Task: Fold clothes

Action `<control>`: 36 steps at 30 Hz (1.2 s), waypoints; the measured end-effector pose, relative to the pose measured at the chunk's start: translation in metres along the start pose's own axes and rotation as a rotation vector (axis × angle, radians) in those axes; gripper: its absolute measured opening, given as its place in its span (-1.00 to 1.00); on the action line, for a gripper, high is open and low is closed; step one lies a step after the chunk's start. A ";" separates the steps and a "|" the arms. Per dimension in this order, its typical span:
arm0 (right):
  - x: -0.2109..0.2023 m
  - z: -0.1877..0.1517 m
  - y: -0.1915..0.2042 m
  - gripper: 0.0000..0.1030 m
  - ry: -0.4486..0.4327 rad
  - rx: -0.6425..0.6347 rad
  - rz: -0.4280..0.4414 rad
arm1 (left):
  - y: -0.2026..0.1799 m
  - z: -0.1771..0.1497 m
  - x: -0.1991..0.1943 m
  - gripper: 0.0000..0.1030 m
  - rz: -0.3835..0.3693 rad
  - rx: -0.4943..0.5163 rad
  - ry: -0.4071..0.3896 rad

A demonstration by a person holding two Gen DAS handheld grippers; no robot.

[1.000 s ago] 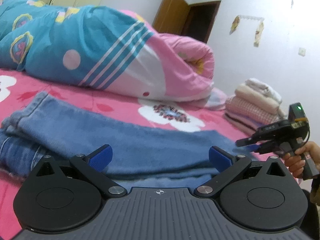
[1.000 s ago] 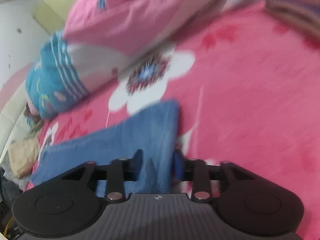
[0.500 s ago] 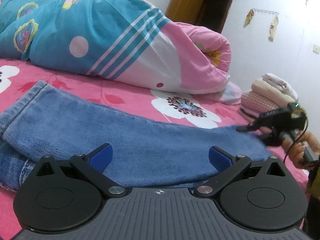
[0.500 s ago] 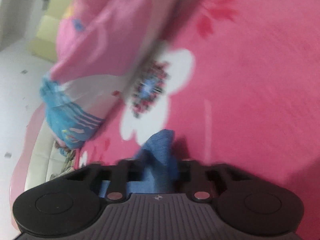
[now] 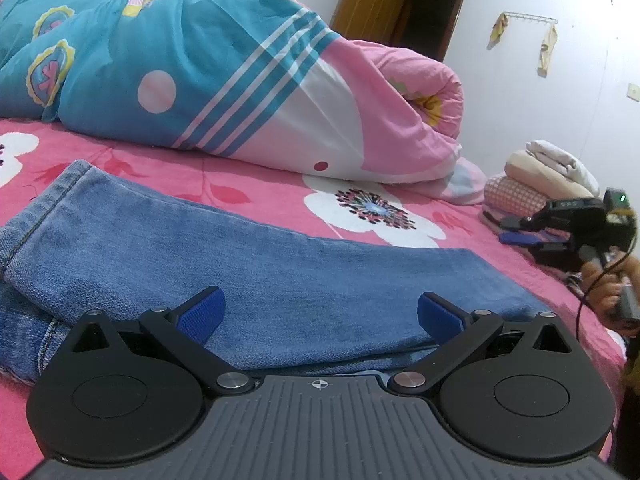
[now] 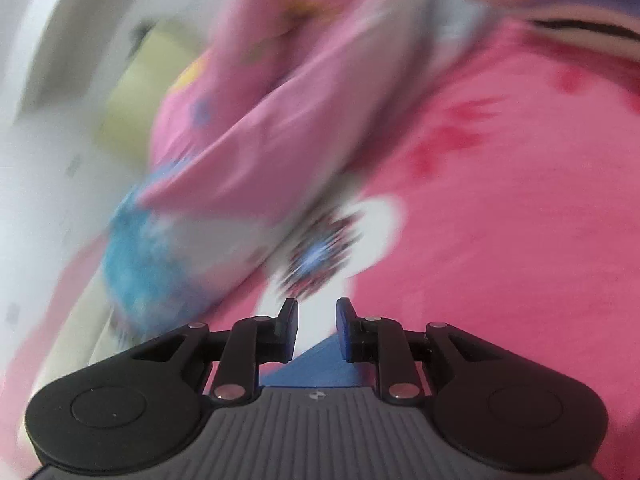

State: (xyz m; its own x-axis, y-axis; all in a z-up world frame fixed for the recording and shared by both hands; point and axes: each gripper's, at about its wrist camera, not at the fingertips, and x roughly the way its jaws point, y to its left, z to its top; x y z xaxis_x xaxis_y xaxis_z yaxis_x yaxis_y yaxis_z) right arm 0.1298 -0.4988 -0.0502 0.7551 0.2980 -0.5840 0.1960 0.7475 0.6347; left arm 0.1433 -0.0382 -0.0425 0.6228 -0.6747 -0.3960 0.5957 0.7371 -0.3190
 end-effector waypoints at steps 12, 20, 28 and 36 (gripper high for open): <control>-0.040 -0.019 0.058 -0.92 -0.032 -0.192 -0.060 | 0.004 0.001 -0.005 1.00 -0.012 -0.038 -0.030; -0.071 -0.098 0.055 -0.69 0.134 -0.259 -0.039 | 0.005 0.001 -0.008 0.99 -0.010 -0.045 -0.041; -0.071 -0.099 0.111 -0.66 0.022 -0.379 -0.041 | 0.008 0.005 -0.026 0.99 -0.001 -0.060 -0.073; -0.047 -0.140 0.163 -0.62 0.135 -0.603 -0.139 | 0.010 0.008 -0.044 1.00 0.010 -0.075 -0.105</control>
